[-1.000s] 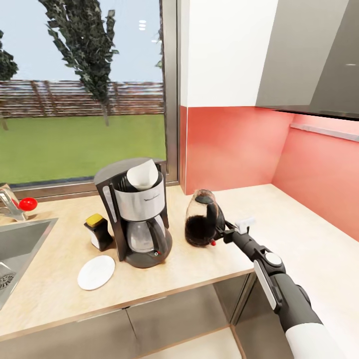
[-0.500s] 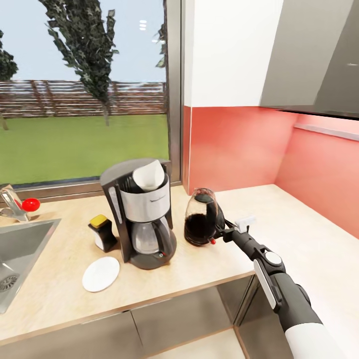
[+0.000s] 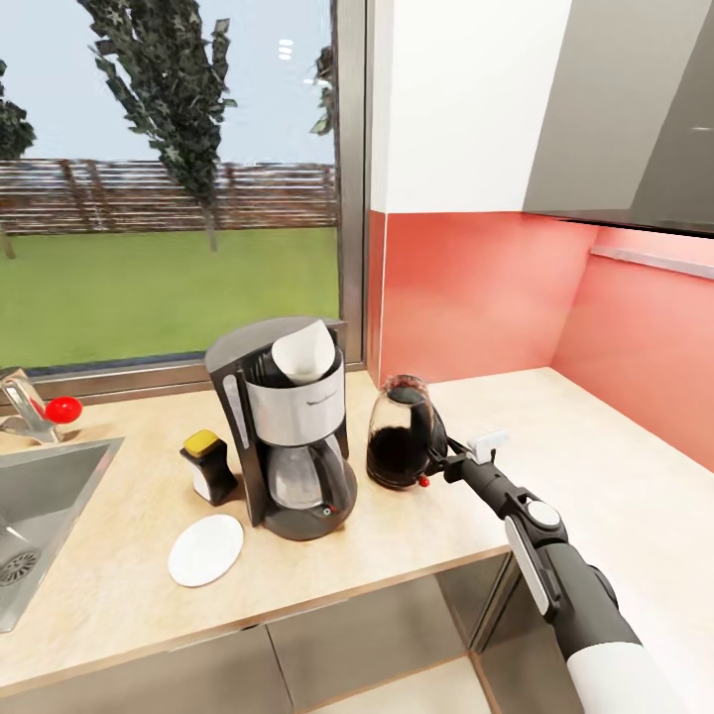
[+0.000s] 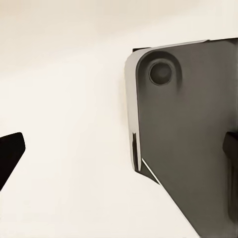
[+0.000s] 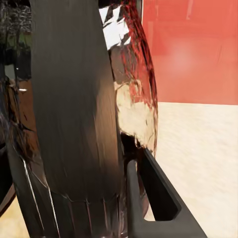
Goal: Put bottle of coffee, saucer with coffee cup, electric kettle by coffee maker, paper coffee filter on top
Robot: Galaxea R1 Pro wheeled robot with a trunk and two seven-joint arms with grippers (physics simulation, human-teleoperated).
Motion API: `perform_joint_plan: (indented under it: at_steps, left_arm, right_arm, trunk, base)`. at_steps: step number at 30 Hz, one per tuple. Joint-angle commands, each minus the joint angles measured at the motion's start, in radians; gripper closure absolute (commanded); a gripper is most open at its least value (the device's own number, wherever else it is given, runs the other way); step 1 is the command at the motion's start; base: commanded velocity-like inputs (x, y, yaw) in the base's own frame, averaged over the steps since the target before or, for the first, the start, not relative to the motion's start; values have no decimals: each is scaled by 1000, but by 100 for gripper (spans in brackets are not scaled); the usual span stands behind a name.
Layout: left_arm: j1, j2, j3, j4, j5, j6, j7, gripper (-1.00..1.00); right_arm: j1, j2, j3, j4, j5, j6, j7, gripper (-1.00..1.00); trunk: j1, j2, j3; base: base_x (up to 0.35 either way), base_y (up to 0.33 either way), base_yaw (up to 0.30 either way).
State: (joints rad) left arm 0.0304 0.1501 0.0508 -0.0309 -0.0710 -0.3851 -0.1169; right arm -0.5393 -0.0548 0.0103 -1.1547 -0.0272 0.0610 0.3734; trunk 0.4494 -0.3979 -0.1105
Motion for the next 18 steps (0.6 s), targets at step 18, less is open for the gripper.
perform_joint_plan:
  at_steps: [18]
  left_arm:
    - [0,0,6,-2,-7,-1,-3,-100]
  right_arm:
    - [-1,-1,-1,2,-7,6,2,100]
  trunk:
    - [1,-2,-2]
  base:
    - [0,56,0]
